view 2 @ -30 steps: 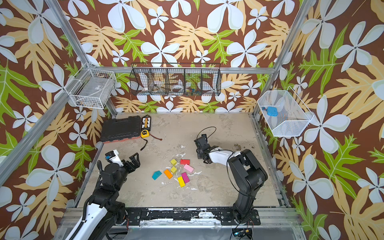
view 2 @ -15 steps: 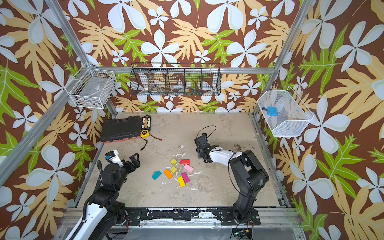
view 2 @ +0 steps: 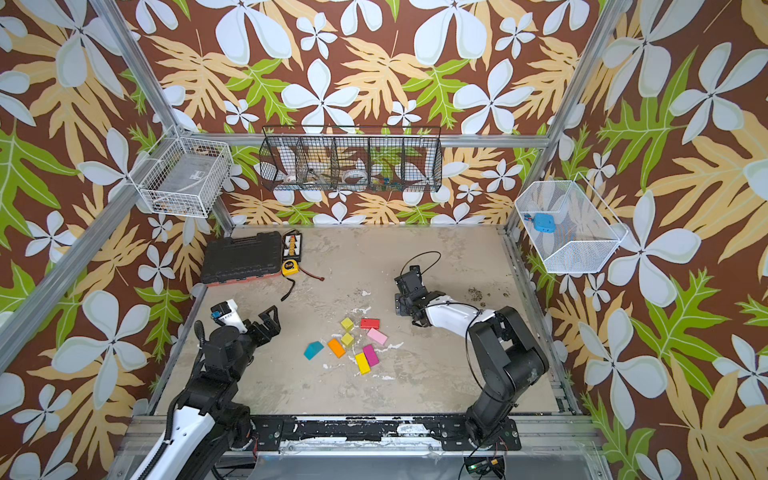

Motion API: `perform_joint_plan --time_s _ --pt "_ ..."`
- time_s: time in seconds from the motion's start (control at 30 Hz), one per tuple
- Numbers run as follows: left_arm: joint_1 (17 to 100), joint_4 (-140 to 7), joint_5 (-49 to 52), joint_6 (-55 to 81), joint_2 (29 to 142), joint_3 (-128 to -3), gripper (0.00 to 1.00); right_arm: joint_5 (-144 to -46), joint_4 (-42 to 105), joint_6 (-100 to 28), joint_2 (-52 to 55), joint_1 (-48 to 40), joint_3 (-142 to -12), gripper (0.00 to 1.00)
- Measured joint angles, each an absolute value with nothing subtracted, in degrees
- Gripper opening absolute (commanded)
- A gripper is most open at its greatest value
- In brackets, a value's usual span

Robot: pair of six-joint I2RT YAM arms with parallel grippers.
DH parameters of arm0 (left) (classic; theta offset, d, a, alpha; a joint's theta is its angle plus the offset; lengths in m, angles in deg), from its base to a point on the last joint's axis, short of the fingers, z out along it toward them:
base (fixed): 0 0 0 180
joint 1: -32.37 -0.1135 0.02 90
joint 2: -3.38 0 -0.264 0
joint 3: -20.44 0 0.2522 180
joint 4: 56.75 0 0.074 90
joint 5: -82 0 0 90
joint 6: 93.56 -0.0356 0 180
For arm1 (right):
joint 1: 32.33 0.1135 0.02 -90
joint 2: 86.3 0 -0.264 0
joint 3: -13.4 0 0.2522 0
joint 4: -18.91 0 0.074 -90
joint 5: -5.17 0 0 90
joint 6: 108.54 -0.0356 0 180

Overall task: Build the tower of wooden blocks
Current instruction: 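Carry the second bar and lower it beside the first bar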

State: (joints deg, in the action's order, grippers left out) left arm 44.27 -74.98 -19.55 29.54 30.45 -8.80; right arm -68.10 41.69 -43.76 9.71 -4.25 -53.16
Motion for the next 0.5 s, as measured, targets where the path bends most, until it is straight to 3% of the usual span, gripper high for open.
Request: perform_joint_plan --time_s 0.5 --pt "44.27 -74.98 -19.55 29.54 30.45 -8.8 1.0 -71.4 39.52 -43.58 12.42 -6.35 -52.22 0.86"
